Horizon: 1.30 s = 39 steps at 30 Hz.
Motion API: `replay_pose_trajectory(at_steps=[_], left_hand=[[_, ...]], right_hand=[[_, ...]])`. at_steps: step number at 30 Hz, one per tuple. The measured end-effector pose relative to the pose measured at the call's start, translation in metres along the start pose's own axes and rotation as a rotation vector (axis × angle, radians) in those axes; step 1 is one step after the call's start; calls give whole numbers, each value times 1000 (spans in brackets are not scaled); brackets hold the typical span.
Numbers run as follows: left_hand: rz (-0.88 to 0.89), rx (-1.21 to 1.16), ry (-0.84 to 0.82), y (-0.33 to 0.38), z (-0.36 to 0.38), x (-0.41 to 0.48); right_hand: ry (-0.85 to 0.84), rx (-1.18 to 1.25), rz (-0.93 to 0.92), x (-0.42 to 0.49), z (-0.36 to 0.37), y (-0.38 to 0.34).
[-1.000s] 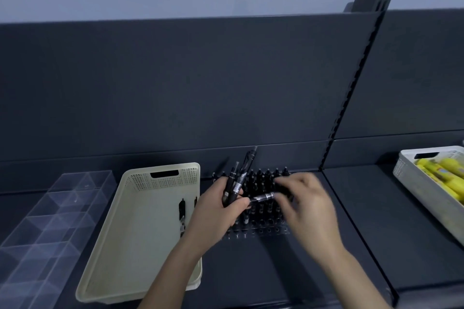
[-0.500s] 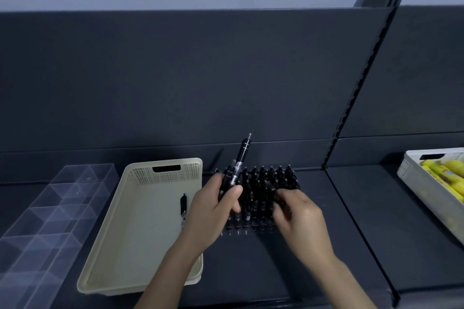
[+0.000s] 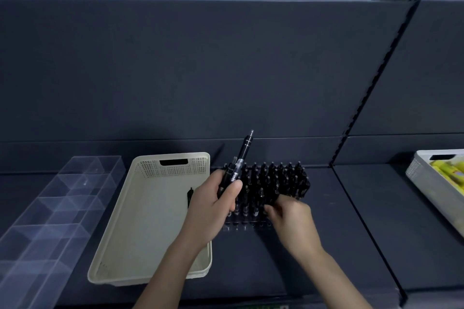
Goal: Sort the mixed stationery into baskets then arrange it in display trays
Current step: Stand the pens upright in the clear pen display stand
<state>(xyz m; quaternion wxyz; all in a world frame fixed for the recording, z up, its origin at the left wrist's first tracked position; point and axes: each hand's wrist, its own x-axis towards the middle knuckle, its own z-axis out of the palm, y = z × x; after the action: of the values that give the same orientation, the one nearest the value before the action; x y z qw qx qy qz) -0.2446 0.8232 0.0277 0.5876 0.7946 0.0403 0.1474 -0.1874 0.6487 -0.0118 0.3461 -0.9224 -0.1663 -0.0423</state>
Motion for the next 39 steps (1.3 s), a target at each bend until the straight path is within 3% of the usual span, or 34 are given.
replay_pose_trajectory(at_steps=[8,19,22,25,27,32,35,37,39], left_hand=[[-8,-19,-11,0,2,1],[30,16,-31,11,8,1],[47,40,-82,15,11,1],[61,85,-156,20,19,3],[72,136,-245,23,25,4],[59,170,-360,20,36,2],[59,215,-275,14,36,0],[83,253,-216,13,34,0],[112,281,-186,14,33,0]], right_hand=[[-77,-193,-35,5,-3,-14],[-102,-155,6,-2,-14,-12],[5,109,75,1,-36,-19],[15,727,199,6,-60,-30],[-25,985,235,11,-71,-33],[-53,1119,254,8,-78,-26],[129,1045,225,7,-81,-16],[258,801,176,10,-82,-9],[278,549,137,13,-77,-6]])
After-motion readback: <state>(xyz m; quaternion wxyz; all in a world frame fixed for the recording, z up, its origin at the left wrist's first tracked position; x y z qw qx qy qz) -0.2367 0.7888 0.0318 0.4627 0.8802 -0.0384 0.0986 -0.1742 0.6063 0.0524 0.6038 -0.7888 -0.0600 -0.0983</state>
